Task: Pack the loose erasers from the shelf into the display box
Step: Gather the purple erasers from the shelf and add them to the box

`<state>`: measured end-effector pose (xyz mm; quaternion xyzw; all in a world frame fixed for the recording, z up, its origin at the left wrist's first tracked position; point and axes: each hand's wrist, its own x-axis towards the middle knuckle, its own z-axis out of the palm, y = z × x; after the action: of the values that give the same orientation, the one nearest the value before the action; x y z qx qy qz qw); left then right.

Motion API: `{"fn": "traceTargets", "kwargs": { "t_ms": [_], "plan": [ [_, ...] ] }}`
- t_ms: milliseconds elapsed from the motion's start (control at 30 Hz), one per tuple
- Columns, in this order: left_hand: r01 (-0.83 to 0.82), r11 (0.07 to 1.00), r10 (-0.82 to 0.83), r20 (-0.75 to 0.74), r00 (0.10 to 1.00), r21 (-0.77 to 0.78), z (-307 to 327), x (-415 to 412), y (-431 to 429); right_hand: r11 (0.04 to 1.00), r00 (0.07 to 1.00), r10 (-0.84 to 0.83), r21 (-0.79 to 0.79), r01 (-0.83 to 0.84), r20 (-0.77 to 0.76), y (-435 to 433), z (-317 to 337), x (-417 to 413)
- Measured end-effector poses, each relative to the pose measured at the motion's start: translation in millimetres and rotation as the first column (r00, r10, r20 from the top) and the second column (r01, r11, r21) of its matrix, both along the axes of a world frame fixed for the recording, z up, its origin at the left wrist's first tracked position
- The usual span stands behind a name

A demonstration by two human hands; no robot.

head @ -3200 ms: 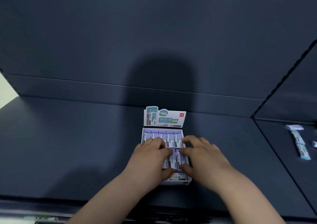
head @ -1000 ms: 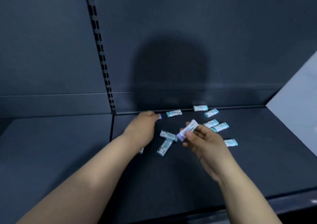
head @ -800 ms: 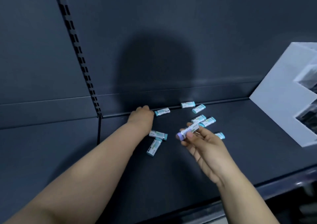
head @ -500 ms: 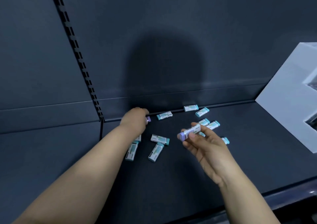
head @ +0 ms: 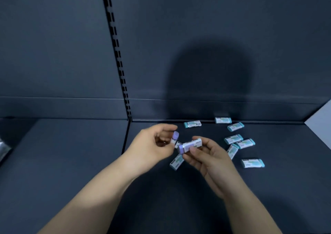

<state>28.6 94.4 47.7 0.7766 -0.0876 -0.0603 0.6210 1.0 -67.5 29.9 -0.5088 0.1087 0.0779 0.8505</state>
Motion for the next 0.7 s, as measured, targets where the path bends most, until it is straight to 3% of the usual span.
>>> {"fn": "traceTargets", "kwargs": {
  "t_ms": [100,167,233,333,433,567,700],
  "plan": [
    [-0.020,0.999,0.020,-0.001,1.000,0.045,-9,-13,5,0.995,0.999,0.038,-0.096,-0.040,-0.022,5,-6,-5],
    [-0.066,0.962,0.039,0.108,0.993,0.264,-19,-20,10,0.969,0.998,0.061,-0.238,-0.067,-0.035,5,-11,-10],
    [-0.081,0.852,-0.041,0.221,0.974,0.517,-28,-27,16,0.921,0.994,0.093,-0.376,-0.106,-0.052,5,-17,-16],
    [-0.006,0.751,-0.171,0.202,0.964,0.661,-43,-36,18,0.820,0.987,0.135,-0.550,-0.159,-0.084,2,-25,-25],
    [0.032,0.755,-0.166,0.144,0.976,0.655,-52,-43,17,0.666,0.976,0.180,-0.716,-0.210,-0.119,-2,-32,-31],
    [0.017,0.777,-0.119,0.121,0.985,0.629,-59,-44,19,0.345,0.966,0.241,-0.921,-0.178,-0.097,-10,-35,-30],
    [-0.002,0.716,-0.105,0.110,0.988,0.698,-59,-43,21,0.080,0.933,0.337,-0.984,-0.160,-0.124,-16,-34,-28]
  ]
}}
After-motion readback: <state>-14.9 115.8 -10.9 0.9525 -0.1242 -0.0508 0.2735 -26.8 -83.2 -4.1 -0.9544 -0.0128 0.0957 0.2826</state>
